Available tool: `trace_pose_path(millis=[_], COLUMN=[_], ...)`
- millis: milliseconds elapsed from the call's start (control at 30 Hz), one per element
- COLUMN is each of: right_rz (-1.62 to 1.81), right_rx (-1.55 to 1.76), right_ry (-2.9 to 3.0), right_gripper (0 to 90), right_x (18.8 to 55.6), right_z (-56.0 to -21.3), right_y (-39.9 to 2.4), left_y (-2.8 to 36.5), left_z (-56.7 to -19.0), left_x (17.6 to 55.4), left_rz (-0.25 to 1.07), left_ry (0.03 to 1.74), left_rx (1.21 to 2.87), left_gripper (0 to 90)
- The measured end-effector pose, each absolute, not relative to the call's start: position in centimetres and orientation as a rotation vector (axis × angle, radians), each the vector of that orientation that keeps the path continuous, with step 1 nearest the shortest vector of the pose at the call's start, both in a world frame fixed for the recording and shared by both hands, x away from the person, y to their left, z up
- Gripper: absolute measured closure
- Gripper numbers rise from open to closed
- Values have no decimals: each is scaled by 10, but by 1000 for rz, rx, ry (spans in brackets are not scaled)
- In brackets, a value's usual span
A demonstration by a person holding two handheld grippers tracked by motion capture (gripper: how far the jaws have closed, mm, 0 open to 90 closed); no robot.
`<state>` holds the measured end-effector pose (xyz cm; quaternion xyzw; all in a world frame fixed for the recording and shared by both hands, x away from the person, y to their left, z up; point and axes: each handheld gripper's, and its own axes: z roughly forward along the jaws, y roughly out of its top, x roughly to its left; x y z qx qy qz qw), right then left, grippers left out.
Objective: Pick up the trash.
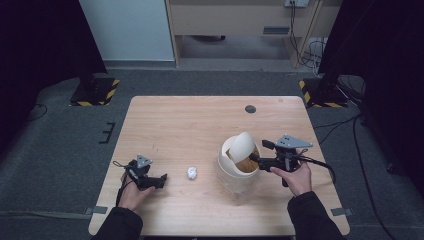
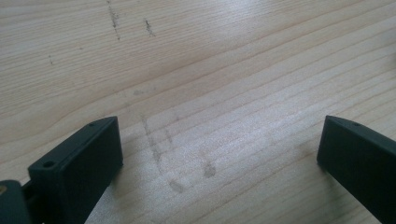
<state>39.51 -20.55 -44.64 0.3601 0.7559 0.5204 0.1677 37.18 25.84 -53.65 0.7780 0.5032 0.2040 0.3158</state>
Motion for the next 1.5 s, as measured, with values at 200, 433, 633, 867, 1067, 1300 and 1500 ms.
trace_pose_path(millis=[200,433,633,867,1067,1300,1500], right_rz=[1492,1513,1532,1489,1424,1326,1232], right_rx=[1019,1024,1053,1120,1151,1197,1221], right_ry=[2145,2120,2065,2036,2052,2083,2125], right_gripper=[240,232,220,207,204,206,205], right_x=[393,388,387,390,393,396,399], right_z=[-442,-434,-427,-433,-445,-464,-478], right_y=[-210,-222,-239,-257,-262,-268,-272], left_y=[259,259,259,260,257,249,237], left_z=[-536,-536,-533,-529,-524,-517,-510], left_x=[372,372,373,374,374,372,369], left_rz=[534,528,513,497,472,484,490], left_ry=[1325,1320,1325,1336,1319,1249,1175], left_rx=[2050,2054,2075,2093,2078,2053,2041], left_gripper=[0,0,28,96,132,168,203])
